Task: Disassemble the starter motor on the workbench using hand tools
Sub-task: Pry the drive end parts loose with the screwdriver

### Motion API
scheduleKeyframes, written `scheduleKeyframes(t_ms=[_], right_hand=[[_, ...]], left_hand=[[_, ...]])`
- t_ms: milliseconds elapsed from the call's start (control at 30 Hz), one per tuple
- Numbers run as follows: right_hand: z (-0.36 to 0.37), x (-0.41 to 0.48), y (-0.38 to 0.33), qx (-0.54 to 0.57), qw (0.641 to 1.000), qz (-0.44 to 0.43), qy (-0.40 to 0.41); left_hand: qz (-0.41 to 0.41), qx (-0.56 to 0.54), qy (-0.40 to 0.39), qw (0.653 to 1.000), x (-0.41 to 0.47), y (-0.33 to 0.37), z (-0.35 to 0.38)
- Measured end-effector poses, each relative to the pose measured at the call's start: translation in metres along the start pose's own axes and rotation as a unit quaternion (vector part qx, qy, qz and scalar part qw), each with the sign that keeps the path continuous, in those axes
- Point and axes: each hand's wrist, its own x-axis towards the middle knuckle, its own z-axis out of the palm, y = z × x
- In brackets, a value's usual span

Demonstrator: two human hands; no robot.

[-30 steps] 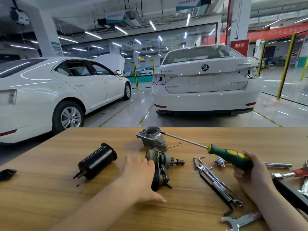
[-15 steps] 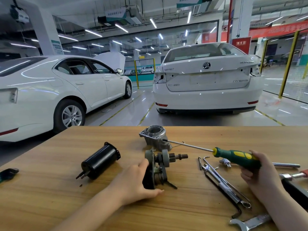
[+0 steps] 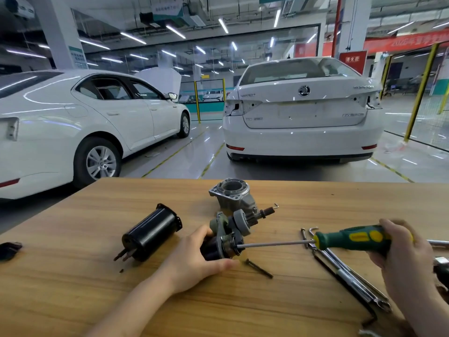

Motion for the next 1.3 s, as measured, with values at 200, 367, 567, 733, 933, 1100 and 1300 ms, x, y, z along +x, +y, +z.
scheduleKeyframes(t_ms=[200, 367, 567, 733, 933, 1100, 1300], right_hand=[[0.002, 0.009, -0.003, 0.020, 0.999, -0.008, 0.035], [0.005, 0.004, 0.000, 0.011, 0.999, -0.029, 0.011], [-0.002, 0.005, 0.000, -0.004, 0.999, -0.035, -0.016], [-0.001, 0.003, 0.004, -0.019, 0.999, -0.028, -0.022], [-0.001, 0.003, 0.009, -0.035, 0.999, -0.019, 0.013], [-0.003, 0.002, 0.012, -0.037, 0.999, -0.016, 0.022], [-0.002, 0.001, 0.016, -0.027, 0.999, -0.013, 0.028]], left_hand=[[0.002, -0.022, -0.007, 1.000, 0.002, -0.004, -0.002], [0.029, 0.041, -0.034, 0.998, 0.001, -0.004, 0.001], [0.043, 0.070, -0.066, 0.994, 0.002, -0.004, -0.003], [0.047, 0.065, -0.084, 0.993, 0.003, -0.005, -0.005], [0.052, 0.073, -0.069, 0.994, 0.003, -0.007, -0.004], [0.053, 0.068, -0.065, 0.994, 0.003, -0.007, -0.003], [0.053, 0.063, -0.065, 0.994, 0.003, -0.007, -0.003]])
